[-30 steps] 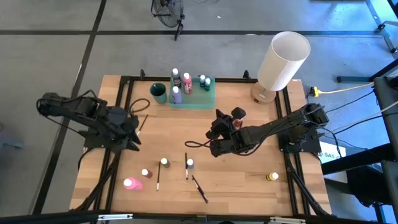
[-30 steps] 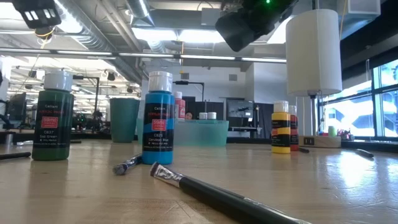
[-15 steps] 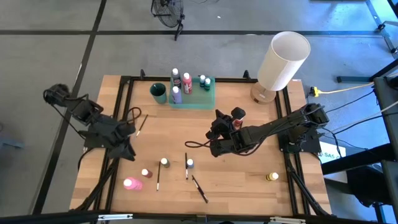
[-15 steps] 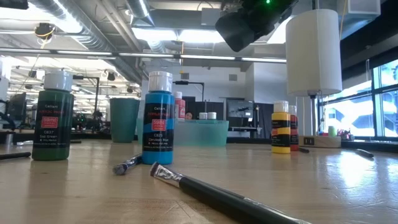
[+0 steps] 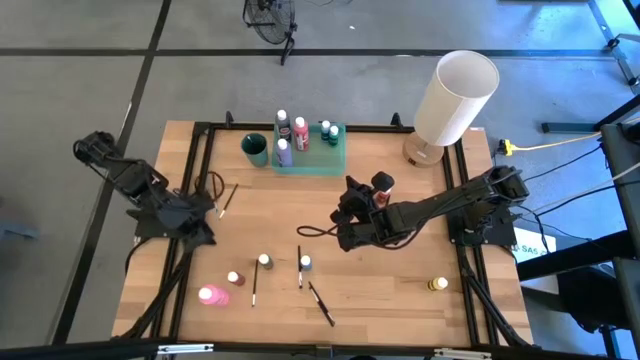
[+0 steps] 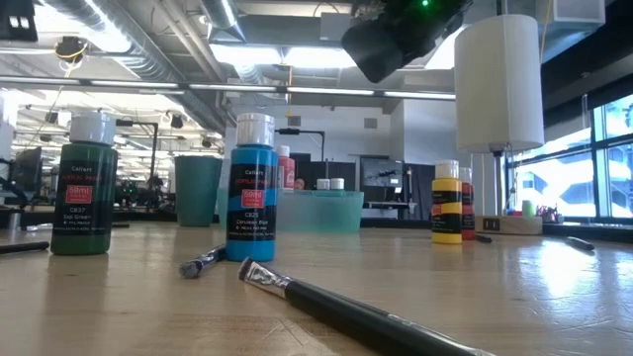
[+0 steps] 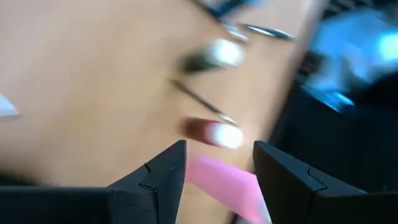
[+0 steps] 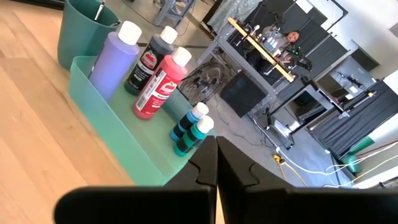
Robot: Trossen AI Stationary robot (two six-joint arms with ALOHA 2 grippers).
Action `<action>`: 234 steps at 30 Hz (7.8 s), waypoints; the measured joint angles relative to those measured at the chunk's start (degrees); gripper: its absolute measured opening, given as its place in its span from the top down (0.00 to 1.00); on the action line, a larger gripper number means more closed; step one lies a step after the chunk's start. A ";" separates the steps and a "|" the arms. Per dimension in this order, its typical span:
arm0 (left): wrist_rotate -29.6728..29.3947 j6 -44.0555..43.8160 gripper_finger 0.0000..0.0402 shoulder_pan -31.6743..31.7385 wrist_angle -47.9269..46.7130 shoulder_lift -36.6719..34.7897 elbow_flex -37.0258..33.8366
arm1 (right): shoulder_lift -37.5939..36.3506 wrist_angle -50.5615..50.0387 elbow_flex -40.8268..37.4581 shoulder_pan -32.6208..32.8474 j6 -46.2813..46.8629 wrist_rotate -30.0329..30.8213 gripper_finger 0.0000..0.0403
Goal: Pick & Place Paint Supplies
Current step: Put the silver paintbrush into the green cup
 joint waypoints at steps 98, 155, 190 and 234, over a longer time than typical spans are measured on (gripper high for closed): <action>4.98 21.39 0.55 40.51 12.75 30.14 -25.96 | -0.02 1.03 -0.02 -2.71 -0.66 -6.84 1.00; -8.88 10.37 0.99 20.29 -23.92 27.81 4.74 | -0.01 0.89 -0.01 -2.83 -1.51 -6.84 1.00; -76.94 107.94 0.99 45.48 -24.52 43.10 46.59 | -0.02 1.68 -0.02 -2.84 -3.43 -7.13 1.00; -78.66 114.07 0.99 50.38 -23.81 42.64 9.42 | -0.02 1.93 -0.02 -3.24 -3.43 -10.31 1.00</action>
